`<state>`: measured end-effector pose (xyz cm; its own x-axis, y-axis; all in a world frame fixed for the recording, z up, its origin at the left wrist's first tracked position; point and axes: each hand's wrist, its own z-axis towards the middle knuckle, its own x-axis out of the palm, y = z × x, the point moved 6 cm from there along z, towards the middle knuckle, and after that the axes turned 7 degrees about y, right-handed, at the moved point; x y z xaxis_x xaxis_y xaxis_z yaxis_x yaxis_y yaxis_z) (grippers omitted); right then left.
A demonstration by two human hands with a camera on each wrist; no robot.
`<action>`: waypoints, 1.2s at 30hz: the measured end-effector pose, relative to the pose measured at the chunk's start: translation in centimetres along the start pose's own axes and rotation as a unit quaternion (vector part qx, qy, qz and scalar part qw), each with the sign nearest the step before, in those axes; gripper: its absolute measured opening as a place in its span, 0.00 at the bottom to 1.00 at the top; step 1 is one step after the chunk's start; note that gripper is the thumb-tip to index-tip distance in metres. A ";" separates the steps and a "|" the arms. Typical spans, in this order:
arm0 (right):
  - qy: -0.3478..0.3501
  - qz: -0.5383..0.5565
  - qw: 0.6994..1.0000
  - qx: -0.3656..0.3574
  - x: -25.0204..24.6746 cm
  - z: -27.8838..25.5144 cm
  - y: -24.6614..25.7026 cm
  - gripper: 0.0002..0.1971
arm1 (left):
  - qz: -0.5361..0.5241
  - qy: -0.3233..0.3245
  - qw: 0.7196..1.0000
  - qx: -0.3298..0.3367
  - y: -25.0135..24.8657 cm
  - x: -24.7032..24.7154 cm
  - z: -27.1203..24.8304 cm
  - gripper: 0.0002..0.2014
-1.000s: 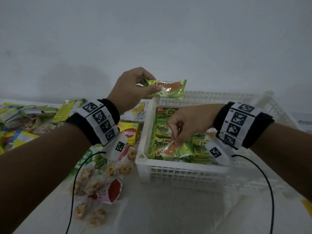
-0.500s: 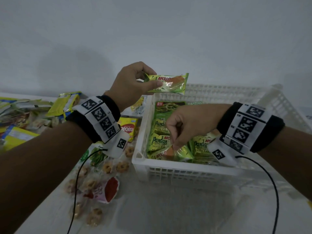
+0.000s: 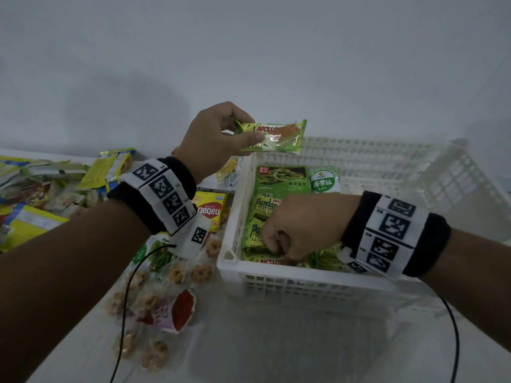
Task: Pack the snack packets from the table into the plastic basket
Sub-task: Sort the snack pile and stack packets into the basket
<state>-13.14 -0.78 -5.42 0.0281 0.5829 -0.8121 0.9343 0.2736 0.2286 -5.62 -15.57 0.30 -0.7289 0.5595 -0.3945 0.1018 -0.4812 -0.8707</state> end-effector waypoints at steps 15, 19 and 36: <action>-0.025 -0.060 0.997 -0.040 0.2 0.5 0.6 0.01 | -0.028 0.005 1.000 -0.002 0.5 0.0 -0.1 0.18; -0.175 -0.010 0.984 -0.038 -2.8 -1.6 -0.5 0.12 | -0.021 0.016 1.000 -0.015 1.4 0.3 0.0 0.17; -0.402 0.028 0.913 0.070 -6.1 -5.9 -6.6 0.16 | 0.033 0.096 0.993 0.059 -0.7 3.5 -1.7 0.14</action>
<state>-21.58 -1.64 1.13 0.2769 -0.1720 -0.9454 0.9578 0.1278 0.2573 -7.04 -12.13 -0.97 -0.5798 0.6364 -0.5088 0.0567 -0.5914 -0.8044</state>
